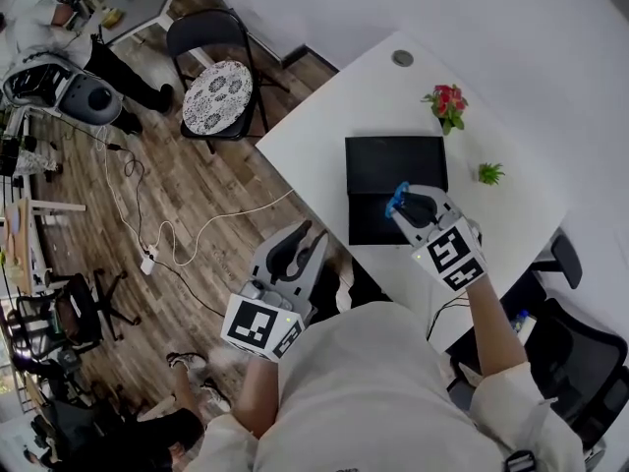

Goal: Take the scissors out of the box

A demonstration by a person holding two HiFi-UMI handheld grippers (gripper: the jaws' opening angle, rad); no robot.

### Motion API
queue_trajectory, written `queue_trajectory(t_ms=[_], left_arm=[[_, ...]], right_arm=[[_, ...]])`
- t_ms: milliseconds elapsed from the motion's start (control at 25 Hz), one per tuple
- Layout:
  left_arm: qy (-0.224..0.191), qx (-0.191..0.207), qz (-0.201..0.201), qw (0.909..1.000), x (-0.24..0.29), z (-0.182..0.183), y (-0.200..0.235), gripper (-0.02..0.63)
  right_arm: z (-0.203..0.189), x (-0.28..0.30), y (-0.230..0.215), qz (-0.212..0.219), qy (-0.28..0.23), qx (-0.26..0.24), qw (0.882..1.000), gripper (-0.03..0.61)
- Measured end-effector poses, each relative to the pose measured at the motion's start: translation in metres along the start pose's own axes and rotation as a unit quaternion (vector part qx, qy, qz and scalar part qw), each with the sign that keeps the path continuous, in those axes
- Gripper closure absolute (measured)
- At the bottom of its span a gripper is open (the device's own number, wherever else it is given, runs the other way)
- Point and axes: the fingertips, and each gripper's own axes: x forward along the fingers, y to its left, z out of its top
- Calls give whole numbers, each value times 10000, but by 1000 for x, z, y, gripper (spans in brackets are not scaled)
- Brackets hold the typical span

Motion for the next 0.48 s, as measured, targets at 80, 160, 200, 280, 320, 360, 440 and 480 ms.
queue_trajectory(t_ms=[80, 160, 200, 280, 320, 360, 440, 480], left_arm=[[-25, 7, 11, 10000, 0, 0, 0, 500], [-58, 12, 32, 10000, 1, 1, 1, 500], [-83, 10, 43, 10000, 1, 2, 2, 500], [-145, 6, 60, 9999, 1, 5, 3, 500], [-179, 7, 64, 9998, 1, 6, 3, 500], [-213, 9, 65, 9998, 1, 8, 3, 500], [-275, 13, 67, 9996, 0, 11, 3, 500], [-296, 18, 75, 9995, 0, 12, 2, 500]], right_arm=[[13, -7, -1, -30, -173, 47, 9998, 488], [24, -12, -2, -50, -325, 108, 9994, 487], [29, -15, -2, -56, -390, 135, 9991, 487], [39, -20, 1, -46, -526, 192, 9984, 486], [44, -23, 2, -35, -604, 223, 9979, 486], [49, -26, 3, -24, -687, 255, 9973, 486], [60, -31, 5, 7, -864, 327, 9957, 486], [65, -34, 7, 29, -959, 370, 9947, 486]])
